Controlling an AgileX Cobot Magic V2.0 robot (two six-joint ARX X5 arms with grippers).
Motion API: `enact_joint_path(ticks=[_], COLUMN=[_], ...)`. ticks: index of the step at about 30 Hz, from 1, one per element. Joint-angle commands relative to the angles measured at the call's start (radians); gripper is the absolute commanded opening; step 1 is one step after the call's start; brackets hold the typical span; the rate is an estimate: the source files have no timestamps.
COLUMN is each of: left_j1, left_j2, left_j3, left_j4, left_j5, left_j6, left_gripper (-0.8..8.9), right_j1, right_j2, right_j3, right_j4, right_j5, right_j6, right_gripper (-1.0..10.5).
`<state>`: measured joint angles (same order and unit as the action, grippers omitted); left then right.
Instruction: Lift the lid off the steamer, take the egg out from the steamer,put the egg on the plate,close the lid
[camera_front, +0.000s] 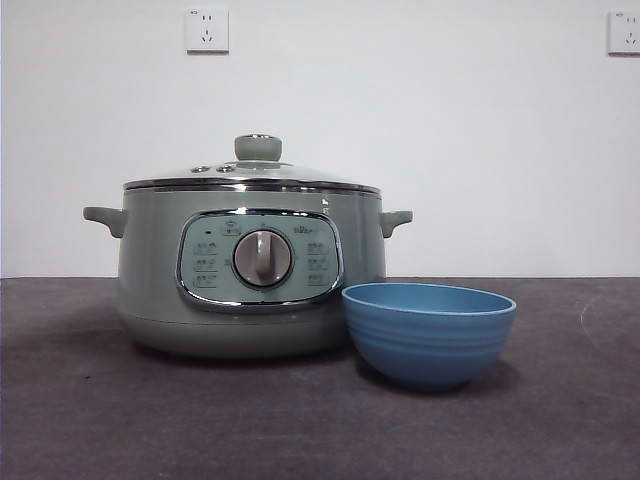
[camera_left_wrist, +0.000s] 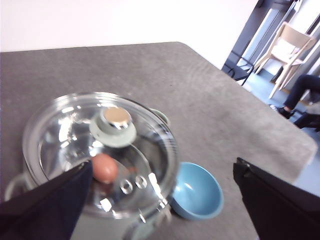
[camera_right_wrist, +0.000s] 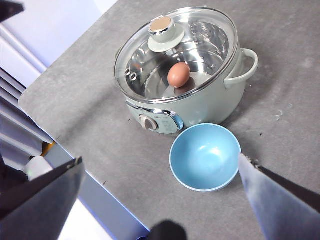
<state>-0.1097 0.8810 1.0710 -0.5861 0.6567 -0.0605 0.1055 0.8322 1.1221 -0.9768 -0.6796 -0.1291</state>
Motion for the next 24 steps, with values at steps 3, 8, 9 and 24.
enact_joint_path(ticks=[3,8,9,24], left_j1=[-0.106,-0.227,-0.246,-0.356], left_j2=[0.15,0.296,0.319,0.623], left_j3=[0.064,0.097,0.098,0.098], left_j4=[0.108,0.259,0.284,0.489], left_j5=[-0.133,-0.287,-0.312,-0.52], left_j6=[0.03,0.089,0.1,0.249], left_gripper=[4.71,4.71,4.71,4.7], right_j1=[0.002,0.002,0.002,0.002], right_j2=[0.002,0.011,0.013,0.021], right_j3=[0.003,0.003,0.003,0.003], right_j4=[0.003,0.003,0.003,0.002], right_j5=[-0.001,-0.001,-0.001,-0.001], right_j6=[0.001,0.001,0.001,0.001], right_gripper=[6.0,6.0,6.0,6.0])
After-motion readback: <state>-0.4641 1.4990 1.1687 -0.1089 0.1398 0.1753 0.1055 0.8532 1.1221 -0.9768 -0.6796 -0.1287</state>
